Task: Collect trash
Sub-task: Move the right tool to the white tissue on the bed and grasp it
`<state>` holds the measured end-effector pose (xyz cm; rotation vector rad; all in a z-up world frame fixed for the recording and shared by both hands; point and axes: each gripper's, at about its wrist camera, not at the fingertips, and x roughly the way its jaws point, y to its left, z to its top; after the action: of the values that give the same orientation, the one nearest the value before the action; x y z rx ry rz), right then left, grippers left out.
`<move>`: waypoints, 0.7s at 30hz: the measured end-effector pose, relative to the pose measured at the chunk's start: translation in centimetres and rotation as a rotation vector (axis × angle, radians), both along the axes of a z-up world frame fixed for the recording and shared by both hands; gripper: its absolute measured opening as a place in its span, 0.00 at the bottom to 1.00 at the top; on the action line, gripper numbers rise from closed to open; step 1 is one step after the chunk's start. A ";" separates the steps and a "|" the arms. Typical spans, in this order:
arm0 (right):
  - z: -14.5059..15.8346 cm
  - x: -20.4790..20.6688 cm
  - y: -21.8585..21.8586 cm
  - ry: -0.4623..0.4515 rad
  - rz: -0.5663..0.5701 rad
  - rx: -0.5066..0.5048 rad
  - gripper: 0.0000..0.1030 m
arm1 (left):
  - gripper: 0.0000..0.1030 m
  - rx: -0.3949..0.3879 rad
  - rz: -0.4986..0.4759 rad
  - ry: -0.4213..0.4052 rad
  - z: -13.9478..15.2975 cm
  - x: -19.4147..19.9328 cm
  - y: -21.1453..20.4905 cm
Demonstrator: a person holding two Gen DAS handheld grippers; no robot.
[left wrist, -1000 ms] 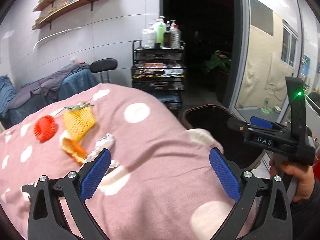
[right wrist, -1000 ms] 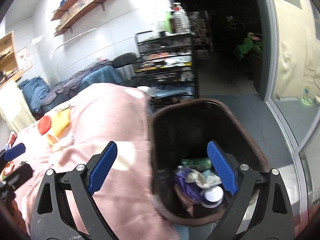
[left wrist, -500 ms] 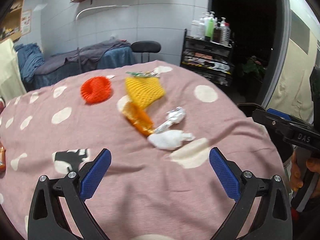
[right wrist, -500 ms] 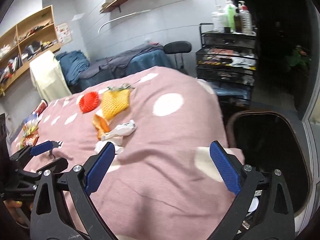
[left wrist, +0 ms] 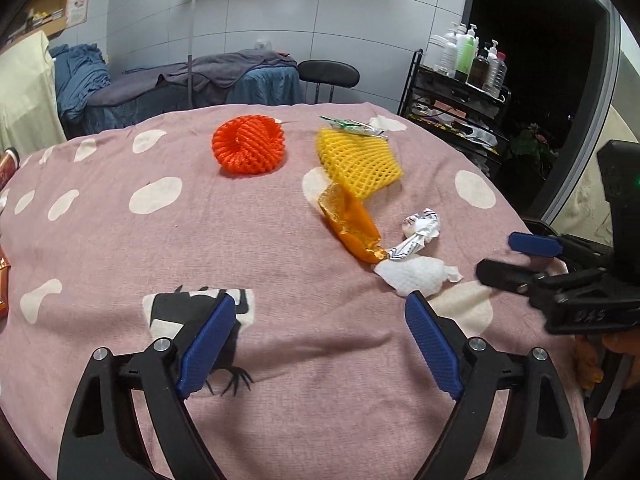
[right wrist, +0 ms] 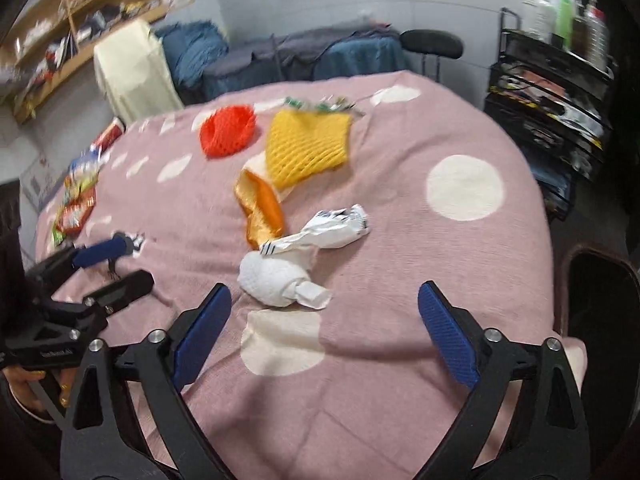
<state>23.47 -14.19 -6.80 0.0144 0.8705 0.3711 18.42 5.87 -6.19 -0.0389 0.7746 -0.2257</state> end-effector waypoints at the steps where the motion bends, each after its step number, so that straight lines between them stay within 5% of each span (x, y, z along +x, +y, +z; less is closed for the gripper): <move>1: -0.2 0.6 1.2 0.013 0.040 -0.034 0.82 | 0.82 -0.001 0.001 0.001 0.0 0.1 0.2; 9: -2.6 3.7 5.7 0.118 0.184 -0.170 0.62 | 0.81 -0.009 -0.009 0.007 0.0 0.4 0.7; 11: -3.7 4.7 6.3 0.173 0.205 -0.179 0.39 | 0.81 -0.009 -0.011 0.007 0.0 0.5 0.6; 13: -4.1 4.8 6.4 0.188 0.212 -0.178 0.33 | 0.81 -0.012 -0.011 0.006 0.0 0.6 0.7; 21: -2.5 2.2 3.9 0.177 0.240 0.048 0.27 | 0.77 -0.016 -0.027 0.008 0.1 0.9 0.5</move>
<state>25.65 -10.24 -9.28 -0.0132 1.0419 0.6223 19.32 6.39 -6.10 -0.0442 0.7813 -0.2572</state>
